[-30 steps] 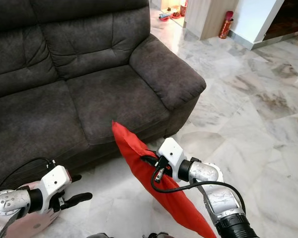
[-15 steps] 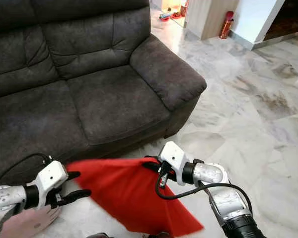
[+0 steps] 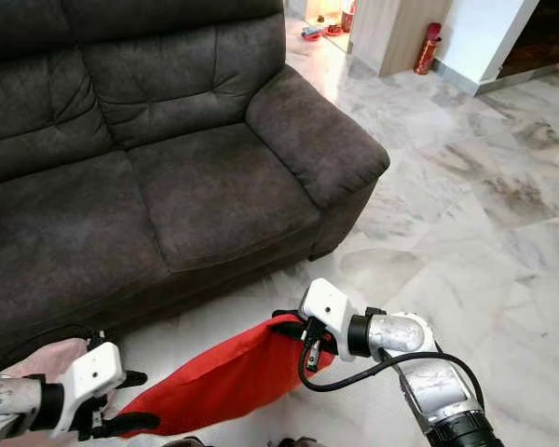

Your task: Move the pillow to the sofa from floor

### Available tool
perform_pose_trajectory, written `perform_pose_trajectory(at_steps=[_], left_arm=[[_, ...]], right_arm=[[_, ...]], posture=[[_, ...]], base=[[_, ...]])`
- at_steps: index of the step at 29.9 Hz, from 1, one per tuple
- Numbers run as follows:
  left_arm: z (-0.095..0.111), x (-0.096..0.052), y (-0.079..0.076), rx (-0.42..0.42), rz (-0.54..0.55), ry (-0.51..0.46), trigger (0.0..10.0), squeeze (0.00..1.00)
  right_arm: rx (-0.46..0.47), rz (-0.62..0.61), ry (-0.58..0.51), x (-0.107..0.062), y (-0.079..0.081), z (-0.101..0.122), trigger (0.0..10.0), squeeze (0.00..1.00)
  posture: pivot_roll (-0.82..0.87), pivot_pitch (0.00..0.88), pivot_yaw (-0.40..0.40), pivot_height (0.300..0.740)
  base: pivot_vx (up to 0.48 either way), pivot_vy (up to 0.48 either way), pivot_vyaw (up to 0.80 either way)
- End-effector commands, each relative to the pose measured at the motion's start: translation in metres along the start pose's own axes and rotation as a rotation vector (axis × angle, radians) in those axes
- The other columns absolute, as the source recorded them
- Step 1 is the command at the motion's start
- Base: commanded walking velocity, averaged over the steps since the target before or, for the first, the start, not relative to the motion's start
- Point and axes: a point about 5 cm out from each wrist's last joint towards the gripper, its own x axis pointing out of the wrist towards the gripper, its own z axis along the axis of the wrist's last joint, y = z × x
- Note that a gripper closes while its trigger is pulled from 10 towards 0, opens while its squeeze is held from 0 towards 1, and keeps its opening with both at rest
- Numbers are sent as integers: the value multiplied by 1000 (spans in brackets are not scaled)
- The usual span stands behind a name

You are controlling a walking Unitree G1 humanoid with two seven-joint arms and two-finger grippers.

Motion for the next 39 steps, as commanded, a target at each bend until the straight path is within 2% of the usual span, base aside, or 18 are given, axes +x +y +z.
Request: perform_pose_trajectory(at_steps=[1,7,10,13,18,22,28,29,30,31,32,35,39], left_arm=[[3,5,1,28,4,5,10000,0],[-9,14,6,108,61,89,10000,0],[-15,16,7,121,82,111,10000,0],[-22,19,9,124,111,109,10000,0],[-22,26,10,139,141,84,10000,0],[-31,31,15,200,203,102,10000,0],[-44,28,16,196,222,122,10000,0],[-46,24,23,245,305,121,10000,0],[-46,24,23,245,305,121,10000,0],[-45,19,31,237,376,99,10000,0],[-44,16,34,228,394,83,10000,0],[-35,10,39,215,418,6,10000,0],[-29,9,40,239,416,-20,10000,0]], right_arm=[[-93,2,-98,0,-3,29,10000,0],[-98,5,-114,1,-3,33,10000,0],[-98,6,-118,1,-3,34,10000,0],[-98,11,-127,2,-2,36,10000,0],[-99,18,-130,2,-1,37,10000,0],[-102,17,-127,0,-1,37,10000,0],[-98,25,-130,-2,-1,38,10000,0],[-100,27,-129,-2,-1,39,10000,0],[-100,27,-129,-2,-1,39,10000,0],[-99,28,-129,-2,0,38,10000,0],[-99,30,-129,-3,0,38,10000,0],[-96,35,-125,-3,1,37,10000,0],[-93,46,-126,-3,1,37,10000,0]], posture=[[155,92,-68,740],[154,93,-67,740],[154,94,-67,740],[154,94,-68,740],[153,95,-67,740],[146,95,-70,740],[144,95,-72,740],[142,94,-72,740],[142,94,-72,740],[143,95,-74,740],[143,95,-74,740],[147,93,-77,740],[147,93,-77,740]], base=[[0,0,0],[0,0,0],[0,0,0],[0,0,0],[0,0,0],[0,0,0],[0,0,0],[0,0,0],[0,0,0],[0,0,0],[0,0,0],[0,0,0],[0,0,0]])
